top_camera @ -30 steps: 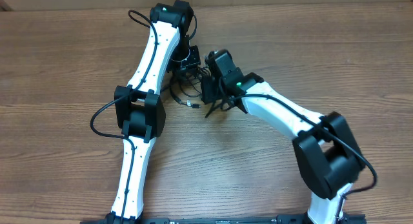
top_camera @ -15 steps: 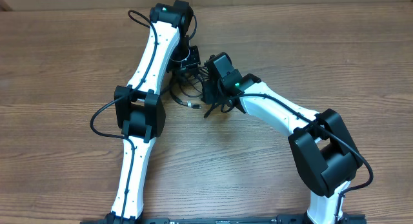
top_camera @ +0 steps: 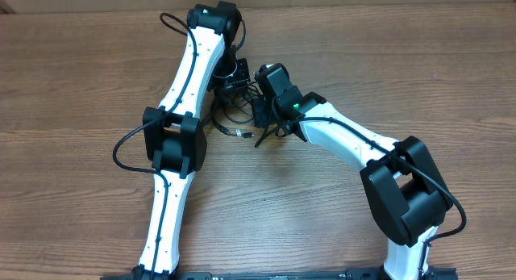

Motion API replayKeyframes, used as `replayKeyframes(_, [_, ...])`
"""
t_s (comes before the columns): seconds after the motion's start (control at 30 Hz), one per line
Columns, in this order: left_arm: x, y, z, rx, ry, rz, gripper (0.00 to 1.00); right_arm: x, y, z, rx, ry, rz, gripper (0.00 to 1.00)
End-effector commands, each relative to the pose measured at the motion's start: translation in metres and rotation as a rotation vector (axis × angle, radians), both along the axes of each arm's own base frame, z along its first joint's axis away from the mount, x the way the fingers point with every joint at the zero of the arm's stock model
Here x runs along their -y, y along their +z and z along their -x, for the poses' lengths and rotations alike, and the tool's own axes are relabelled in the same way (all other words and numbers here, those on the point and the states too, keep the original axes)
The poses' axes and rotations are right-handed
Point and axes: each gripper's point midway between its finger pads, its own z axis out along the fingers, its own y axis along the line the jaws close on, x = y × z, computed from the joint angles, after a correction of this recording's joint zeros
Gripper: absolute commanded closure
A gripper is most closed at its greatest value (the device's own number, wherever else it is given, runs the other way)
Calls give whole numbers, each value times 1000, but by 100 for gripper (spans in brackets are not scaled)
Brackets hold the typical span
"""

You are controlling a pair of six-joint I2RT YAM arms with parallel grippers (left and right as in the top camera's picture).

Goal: Untangle cables

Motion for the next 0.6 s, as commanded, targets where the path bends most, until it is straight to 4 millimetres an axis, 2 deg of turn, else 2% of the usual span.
replayKeyframes(0.0, [1, -2, 3, -11, -24, 7, 63, 8, 5, -9, 50, -31, 38, 96])
replayKeyframes(0.1, [10, 0, 6, -13, -65, 50, 59, 6, 15, -12, 75, -33, 24, 96])
replayKeyframes(0.27, [16, 0, 9, -18, -81, 53, 55, 4, 42, -15, 127, -35, -14, 96])
replayKeyframes(0.43, [29, 4, 15, -27, -165, 147, 30, 4, 61, -15, 157, -43, -42, 96])
replayKeyframes(0.57, [32, 6, 17, -31, -169, 167, 27, 0, 64, -13, 141, -54, -79, 90])
